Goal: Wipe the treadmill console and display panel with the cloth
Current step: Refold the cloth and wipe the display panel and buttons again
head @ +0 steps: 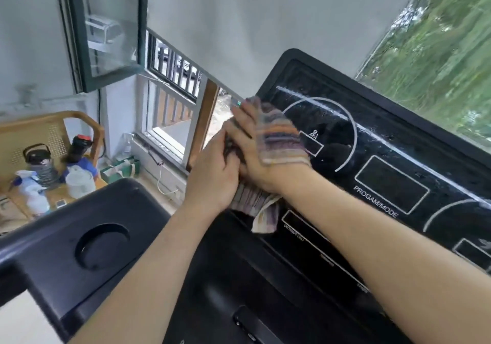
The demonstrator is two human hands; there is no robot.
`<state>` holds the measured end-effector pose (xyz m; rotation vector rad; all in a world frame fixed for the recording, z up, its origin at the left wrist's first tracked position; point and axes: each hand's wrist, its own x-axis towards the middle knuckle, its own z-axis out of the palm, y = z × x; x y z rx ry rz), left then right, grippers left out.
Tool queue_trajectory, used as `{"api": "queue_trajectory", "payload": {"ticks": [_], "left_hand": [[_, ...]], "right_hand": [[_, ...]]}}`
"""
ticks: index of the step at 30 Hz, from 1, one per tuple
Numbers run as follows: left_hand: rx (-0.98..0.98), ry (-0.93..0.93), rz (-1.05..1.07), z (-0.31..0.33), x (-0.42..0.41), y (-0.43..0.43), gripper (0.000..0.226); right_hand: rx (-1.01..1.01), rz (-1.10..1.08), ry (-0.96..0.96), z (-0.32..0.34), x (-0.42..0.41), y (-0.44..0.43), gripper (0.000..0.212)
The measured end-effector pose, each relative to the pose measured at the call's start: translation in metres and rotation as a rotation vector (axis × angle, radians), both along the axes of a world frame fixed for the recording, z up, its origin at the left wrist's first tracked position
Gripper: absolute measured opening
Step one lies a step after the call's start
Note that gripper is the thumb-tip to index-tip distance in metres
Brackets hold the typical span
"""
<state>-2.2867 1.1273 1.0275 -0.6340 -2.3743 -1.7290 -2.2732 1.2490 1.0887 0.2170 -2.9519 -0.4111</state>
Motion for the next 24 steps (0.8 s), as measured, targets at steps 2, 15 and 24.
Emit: {"api": "queue_trajectory", "payload": {"ticks": [2, 15, 24], "left_hand": [[-0.075, 0.190, -0.053, 0.020, -0.007, 0.017, 0.052], [-0.318, 0.538, -0.096, 0.056, 0.029, 0.100, 0.076], [-0.350, 0.505, -0.129, 0.060, 0.038, 0.101, 0.089]], "right_hand": [[0.169, -0.013, 0.213, 0.043, -0.003, 0.025, 0.073], [-0.227, -0.596, -0.165, 0.148, 0.043, 0.089, 0.067], [-0.354, -0.365, 0.291, 0.131, 0.091, 0.101, 0.064]]}}
